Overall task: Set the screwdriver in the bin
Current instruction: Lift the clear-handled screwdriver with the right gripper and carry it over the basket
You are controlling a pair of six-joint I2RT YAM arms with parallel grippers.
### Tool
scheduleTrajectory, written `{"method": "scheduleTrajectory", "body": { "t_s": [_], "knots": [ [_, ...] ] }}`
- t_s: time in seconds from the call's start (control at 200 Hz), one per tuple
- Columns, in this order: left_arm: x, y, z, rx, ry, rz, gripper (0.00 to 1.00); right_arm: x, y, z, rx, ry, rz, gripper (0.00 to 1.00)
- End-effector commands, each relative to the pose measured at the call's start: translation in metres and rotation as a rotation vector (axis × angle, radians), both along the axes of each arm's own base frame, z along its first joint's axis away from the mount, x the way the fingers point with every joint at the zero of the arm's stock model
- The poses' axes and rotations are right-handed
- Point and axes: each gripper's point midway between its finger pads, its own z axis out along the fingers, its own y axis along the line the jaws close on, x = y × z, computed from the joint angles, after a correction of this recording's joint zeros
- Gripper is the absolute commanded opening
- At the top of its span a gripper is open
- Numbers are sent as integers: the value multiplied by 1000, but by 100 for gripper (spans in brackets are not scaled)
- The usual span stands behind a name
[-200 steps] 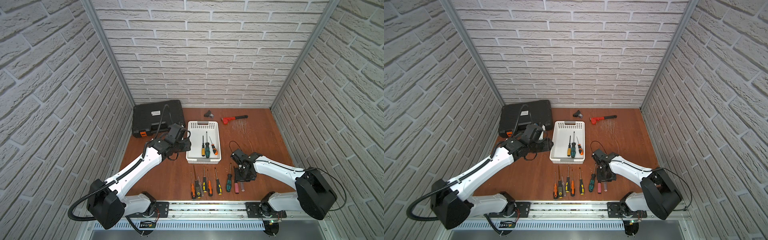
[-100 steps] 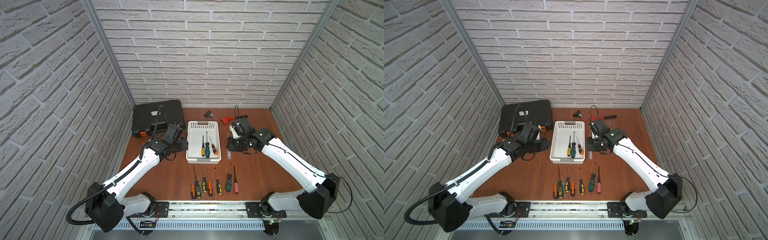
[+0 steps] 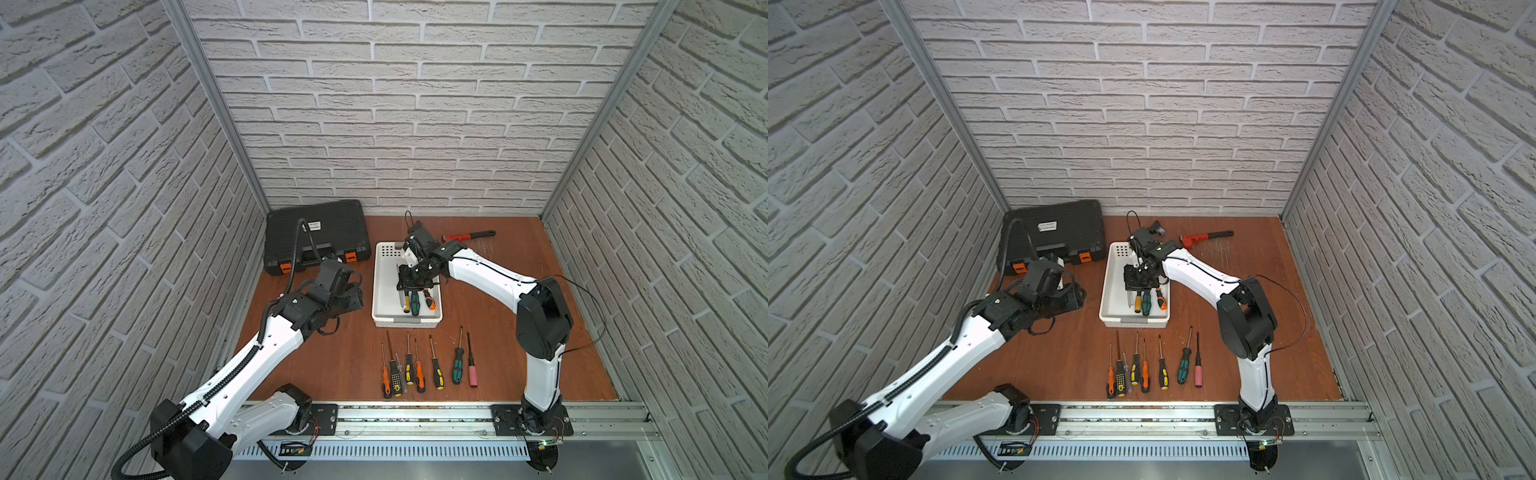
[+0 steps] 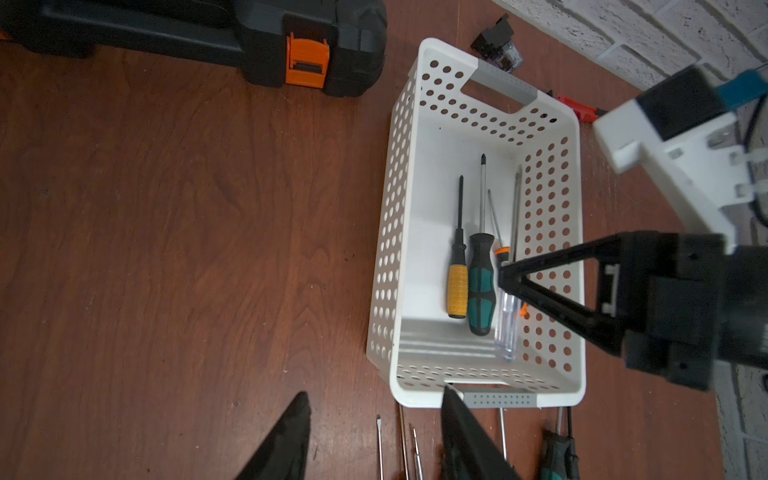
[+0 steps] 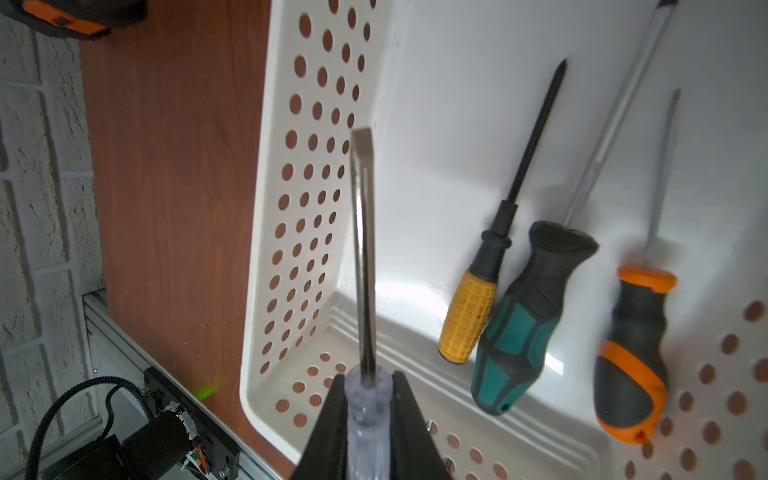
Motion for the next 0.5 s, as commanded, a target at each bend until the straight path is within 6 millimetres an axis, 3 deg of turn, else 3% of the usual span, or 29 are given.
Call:
{"method": "scheduleTrajectory", "body": {
  "t_s": [0.0,0.15,0.28,0.495],
  "knots": [
    [-3,9,-9,11,12,31,52,19,18,11,47,-78,-11,6],
    [-4,6,-19,-12,30,33,52,26,30,-16,62,-23,-28,6],
    [-5,5,-20,-15,31,28,52,30,27,-41,17,-1,-47,7],
    [-8,9,-21,-22,27,42,52,31,20,-59,-27,12,-57,7]
  ]
}}
